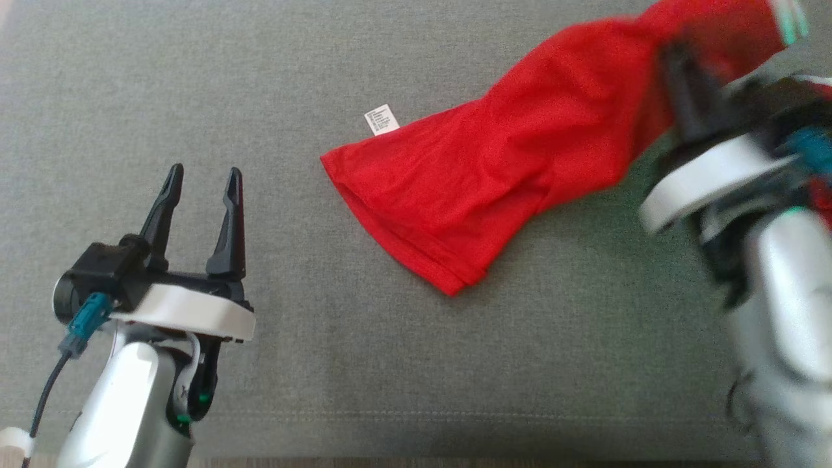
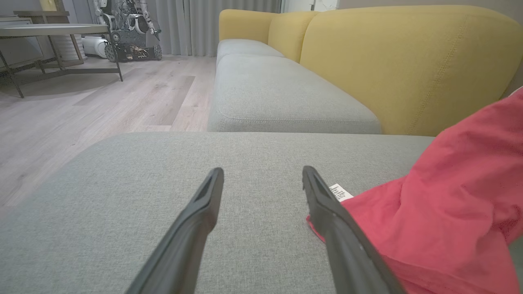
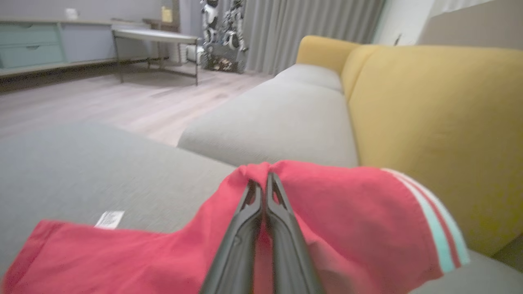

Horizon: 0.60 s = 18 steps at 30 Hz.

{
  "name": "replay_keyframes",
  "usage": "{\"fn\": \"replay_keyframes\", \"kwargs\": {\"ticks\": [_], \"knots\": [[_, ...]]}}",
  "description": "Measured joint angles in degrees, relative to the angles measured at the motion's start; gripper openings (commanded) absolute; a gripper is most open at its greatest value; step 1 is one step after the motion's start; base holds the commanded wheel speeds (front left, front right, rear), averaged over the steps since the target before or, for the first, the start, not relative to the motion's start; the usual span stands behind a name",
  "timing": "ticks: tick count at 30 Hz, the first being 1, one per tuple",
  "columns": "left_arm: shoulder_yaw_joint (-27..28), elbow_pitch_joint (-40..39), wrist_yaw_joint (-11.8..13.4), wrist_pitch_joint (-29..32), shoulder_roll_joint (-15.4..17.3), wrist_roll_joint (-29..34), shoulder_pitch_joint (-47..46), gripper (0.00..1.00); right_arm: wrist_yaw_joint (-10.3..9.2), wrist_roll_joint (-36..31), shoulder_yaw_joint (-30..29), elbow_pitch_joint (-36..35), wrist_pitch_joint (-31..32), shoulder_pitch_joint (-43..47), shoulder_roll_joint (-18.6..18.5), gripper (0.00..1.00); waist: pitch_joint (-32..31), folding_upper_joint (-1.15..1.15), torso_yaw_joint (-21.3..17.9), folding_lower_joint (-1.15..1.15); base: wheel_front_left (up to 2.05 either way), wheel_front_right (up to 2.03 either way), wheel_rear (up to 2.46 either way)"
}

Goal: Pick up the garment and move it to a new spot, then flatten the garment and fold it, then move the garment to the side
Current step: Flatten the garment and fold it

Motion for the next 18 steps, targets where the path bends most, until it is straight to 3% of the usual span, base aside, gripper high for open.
{"fn": "replay_keyframes", "kwargs": {"ticks": [6,10,15,16,17,18], "knots": [[0.1,-0.1,0.0,0.0,-0.2,0.0,0.1,1.0,0.0,0.4,5.5,-0.1,5.6,12.5,1.6,0.0,0.3,0.0,-0.7,0.0,0.0,0.0,0.0],[0.1,-0.1,-0.5,0.0,-0.2,0.0,0.1,1.0,0.0,1.9,4.5,2.6,8.2,20.3,4.2,0.0,0.5,0.0,-1.1,0.0,0.0,0.0,0.0],[0.1,0.0,-0.5,0.0,-0.3,0.0,0.1,1.0,0.0,2.6,1.1,3.0,7.4,23.3,7.1,0.04,0.0,0.0,-1.4,0.0,0.0,0.0,0.0],[0.1,0.0,-0.5,0.0,-0.3,0.0,0.1,1.0,0.0,2.7,0.2,3.0,6.6,23.5,7.5,0.45,-0.1,0.0,-1.4,0.0,0.0,0.0,0.0],[0.1,0.0,-0.5,0.0,-0.3,0.1,0.1,1.0,0.0,2.8,-0.4,2.6,5.4,23.8,7.8,1.0,-0.3,0.0,-1.5,0.0,0.0,0.0,0.0],[0.1,0.0,-0.5,-0.2,-0.2,0.2,0.2,1.0,0.0,2.8,-1.0,2.0,3.8,24.1,8.0,1.0,-0.5,0.0,-1.5,0.0,0.0,0.0,0.0]]}}
